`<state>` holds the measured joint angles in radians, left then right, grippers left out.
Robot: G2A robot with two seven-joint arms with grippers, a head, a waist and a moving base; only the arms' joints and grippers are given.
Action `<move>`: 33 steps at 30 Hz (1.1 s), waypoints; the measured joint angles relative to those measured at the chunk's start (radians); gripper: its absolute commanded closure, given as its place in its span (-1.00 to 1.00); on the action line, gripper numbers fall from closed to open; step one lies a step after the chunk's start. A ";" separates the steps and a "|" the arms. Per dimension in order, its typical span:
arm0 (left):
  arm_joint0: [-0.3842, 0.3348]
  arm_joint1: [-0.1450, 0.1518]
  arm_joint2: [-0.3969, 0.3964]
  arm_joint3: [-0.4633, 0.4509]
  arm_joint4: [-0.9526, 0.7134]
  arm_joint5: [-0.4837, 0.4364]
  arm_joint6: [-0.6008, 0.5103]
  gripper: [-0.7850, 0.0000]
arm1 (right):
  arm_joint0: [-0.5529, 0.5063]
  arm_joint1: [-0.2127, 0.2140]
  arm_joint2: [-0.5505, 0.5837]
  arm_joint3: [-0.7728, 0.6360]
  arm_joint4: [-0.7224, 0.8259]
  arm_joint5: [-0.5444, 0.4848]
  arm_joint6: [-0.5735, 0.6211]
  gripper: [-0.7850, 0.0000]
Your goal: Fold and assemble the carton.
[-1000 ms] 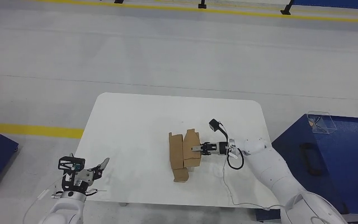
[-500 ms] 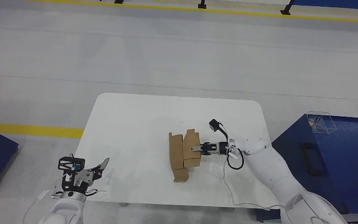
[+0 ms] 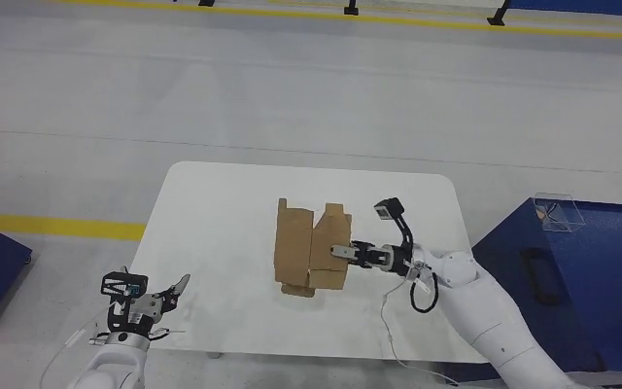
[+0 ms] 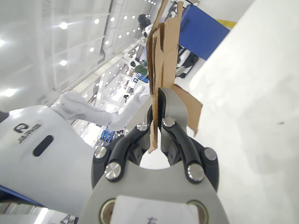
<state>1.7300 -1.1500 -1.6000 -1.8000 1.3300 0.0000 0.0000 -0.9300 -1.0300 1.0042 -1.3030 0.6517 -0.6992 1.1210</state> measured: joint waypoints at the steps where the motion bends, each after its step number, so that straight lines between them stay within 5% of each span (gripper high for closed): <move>1: 0.000 0.000 0.000 0.000 0.000 0.000 0.000 -1.00 | -0.032 0.014 0.039 -0.067 0.022 0.020 0.020 1.00; 5: 0.000 0.000 0.000 0.000 0.000 0.000 0.000 -1.00 | -0.179 0.065 0.222 -0.334 0.076 0.081 0.080 1.00; 11: 0.000 0.000 0.000 0.000 0.000 0.000 0.000 -1.00 | -0.340 0.089 0.387 -0.531 0.075 0.071 0.071 1.00; 33: 0.000 0.000 0.000 0.000 0.000 0.000 0.000 -1.00 | -0.352 0.090 0.397 -0.539 0.065 0.071 0.071 1.00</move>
<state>1.7300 -1.1500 -1.6000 -1.8000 1.3300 0.0000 0.0000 -1.2822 -0.9398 1.4009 -1.8423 0.7165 -0.6279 1.1921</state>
